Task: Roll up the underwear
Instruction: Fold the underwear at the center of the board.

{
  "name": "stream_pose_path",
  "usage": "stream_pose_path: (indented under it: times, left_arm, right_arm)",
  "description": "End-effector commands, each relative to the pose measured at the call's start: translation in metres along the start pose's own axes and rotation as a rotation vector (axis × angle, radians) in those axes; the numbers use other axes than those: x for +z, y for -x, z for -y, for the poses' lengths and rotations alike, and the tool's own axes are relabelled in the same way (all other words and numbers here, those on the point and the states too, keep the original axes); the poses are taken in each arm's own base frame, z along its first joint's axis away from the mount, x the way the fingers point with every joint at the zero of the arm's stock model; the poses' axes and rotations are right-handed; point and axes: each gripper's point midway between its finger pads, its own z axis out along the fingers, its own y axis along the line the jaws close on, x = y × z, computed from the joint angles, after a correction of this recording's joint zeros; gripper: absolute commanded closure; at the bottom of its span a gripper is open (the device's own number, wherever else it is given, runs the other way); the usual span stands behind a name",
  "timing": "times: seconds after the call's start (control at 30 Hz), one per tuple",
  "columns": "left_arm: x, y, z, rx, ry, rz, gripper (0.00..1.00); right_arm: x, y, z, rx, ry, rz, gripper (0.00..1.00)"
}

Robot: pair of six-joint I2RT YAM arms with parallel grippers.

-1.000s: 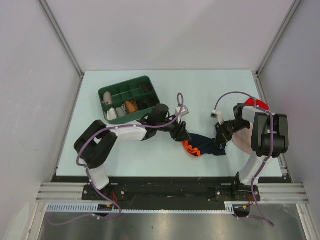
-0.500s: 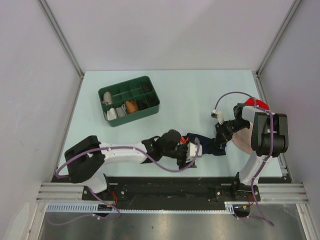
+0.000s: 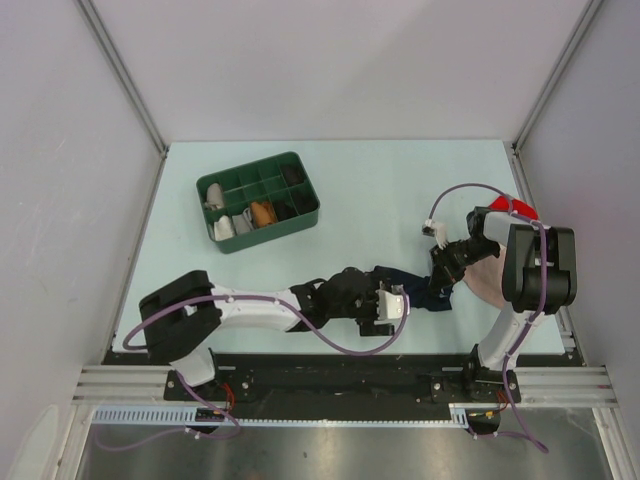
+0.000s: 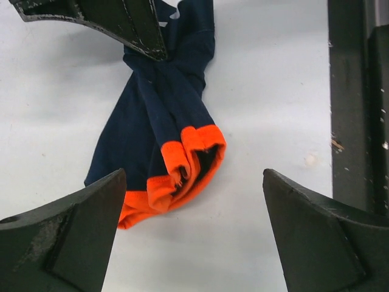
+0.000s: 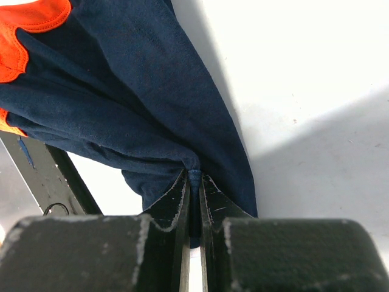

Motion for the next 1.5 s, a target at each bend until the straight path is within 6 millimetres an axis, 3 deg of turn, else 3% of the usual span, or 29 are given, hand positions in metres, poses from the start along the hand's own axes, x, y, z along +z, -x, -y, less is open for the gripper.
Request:
stream_pose_path:
  times: [0.0, 0.27, 0.4, 0.57, 0.6, 0.7, 0.8, 0.83, 0.87, 0.93, 1.07, 1.2, 1.27, 1.47]
  left_arm:
    - [0.017, 0.023, -0.015, 0.018, 0.036, 0.041, 0.03]
    - [0.033, 0.006, -0.013, 0.002, 0.027, -0.028, 0.08]
    - [0.041, -0.008, -0.013, -0.017, 0.037, -0.083, 0.16]
    - [0.047, -0.007, -0.006, -0.084, -0.013, -0.092, 0.38]
    - [0.048, -0.004, -0.008, -0.100, -0.015, -0.085, 0.50]
    - [0.046, -0.005, -0.010, -0.210, -0.042, -0.076, 0.72]
    - [0.041, -0.012, -0.020, -0.369, -0.047, -0.058, 0.82]
    - [0.037, -0.018, -0.034, -0.492, -0.027, -0.047, 0.85]
    - [0.035, -0.017, -0.031, -0.562, -0.080, -0.019, 0.88]
    - [0.030, -0.027, -0.049, -0.752, -0.074, 0.024, 0.94]
    - [0.031, -0.046, -0.060, -0.976, -0.113, 0.066, 0.96]
    - [0.037, -0.055, -0.075, -1.014, -0.081, 0.032, 0.91]
    - [0.043, -0.066, -0.070, -1.036, -0.094, -0.025, 0.89]
    - [0.045, -0.054, -0.083, -1.011, -0.085, 0.017, 0.88]
  right_arm:
    - [-0.003, 0.001, 0.015, -0.029, -0.048, -0.014, 0.95]
    - [-0.004, 0.002, 0.014, -0.034, -0.046, -0.014, 0.95]
    - [-0.004, 0.002, 0.014, -0.036, -0.044, -0.013, 0.95]
    - [-0.005, 0.001, 0.013, -0.041, -0.046, -0.016, 0.96]
    - [-0.005, 0.002, 0.013, -0.042, -0.046, -0.014, 0.95]
    - [-0.005, 0.001, 0.013, -0.042, -0.048, -0.016, 0.96]
    - [-0.005, 0.001, 0.013, -0.043, -0.049, -0.018, 0.96]
    - [-0.005, 0.001, 0.013, -0.043, -0.050, -0.019, 0.96]
    - [-0.005, 0.001, 0.013, -0.042, -0.049, -0.020, 0.96]
    - [-0.006, 0.001, 0.013, -0.044, -0.049, -0.020, 0.96]
    - [-0.007, 0.002, 0.013, -0.048, -0.053, -0.019, 0.96]
    - [-0.008, 0.001, 0.012, -0.050, -0.056, -0.024, 0.96]
    - [-0.008, 0.001, 0.012, -0.049, -0.055, -0.024, 0.95]
    - [-0.008, 0.000, 0.010, -0.048, -0.050, -0.025, 0.95]
